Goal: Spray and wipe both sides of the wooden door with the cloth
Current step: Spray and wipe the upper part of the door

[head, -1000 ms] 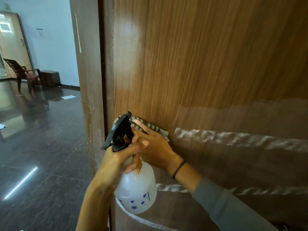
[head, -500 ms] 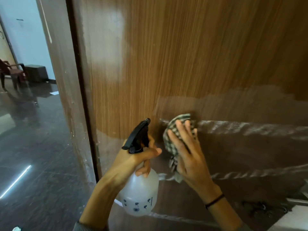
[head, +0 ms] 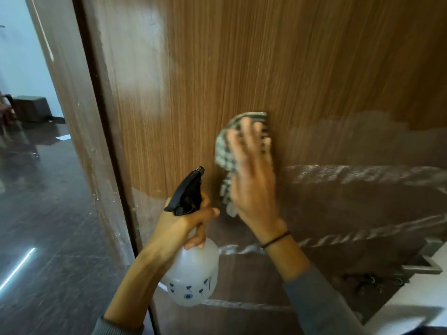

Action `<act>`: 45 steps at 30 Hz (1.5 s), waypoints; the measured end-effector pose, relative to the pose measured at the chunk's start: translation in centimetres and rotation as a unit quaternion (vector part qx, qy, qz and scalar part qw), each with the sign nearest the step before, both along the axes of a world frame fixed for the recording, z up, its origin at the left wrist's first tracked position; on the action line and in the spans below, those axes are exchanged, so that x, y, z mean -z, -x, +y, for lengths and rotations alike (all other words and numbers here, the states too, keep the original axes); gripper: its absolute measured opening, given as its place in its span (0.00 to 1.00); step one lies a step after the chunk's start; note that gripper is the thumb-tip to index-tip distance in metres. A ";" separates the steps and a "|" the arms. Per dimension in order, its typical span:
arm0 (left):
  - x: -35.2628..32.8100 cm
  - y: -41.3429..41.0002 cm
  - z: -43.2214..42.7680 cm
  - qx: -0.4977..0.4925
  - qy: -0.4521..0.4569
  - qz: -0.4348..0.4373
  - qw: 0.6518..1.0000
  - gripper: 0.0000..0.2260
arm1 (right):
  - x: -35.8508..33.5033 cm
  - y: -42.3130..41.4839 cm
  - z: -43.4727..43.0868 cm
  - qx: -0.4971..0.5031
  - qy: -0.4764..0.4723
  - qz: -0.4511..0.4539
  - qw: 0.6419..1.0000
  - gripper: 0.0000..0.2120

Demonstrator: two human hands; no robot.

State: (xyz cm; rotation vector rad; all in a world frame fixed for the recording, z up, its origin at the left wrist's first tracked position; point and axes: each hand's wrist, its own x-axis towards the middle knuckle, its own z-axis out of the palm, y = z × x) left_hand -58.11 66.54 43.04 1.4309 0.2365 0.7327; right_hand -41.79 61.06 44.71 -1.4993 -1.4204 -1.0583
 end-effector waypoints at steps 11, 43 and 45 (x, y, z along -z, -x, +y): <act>-2.4 -1.1 0.2 0.065 -0.029 -0.038 0.997 0.10 | 0.4 -7.3 -2.8 0.187 -0.024 -0.028 0.982 0.28; -0.3 -4.6 -4.3 0.022 -0.005 -0.025 0.999 0.11 | 9.5 -4.9 -3.9 0.047 0.086 0.055 0.994 0.34; -0.7 -5.2 -4.9 0.018 -0.012 -0.021 1.000 0.10 | 9.9 -4.4 -2.5 0.005 0.152 -0.068 0.986 0.30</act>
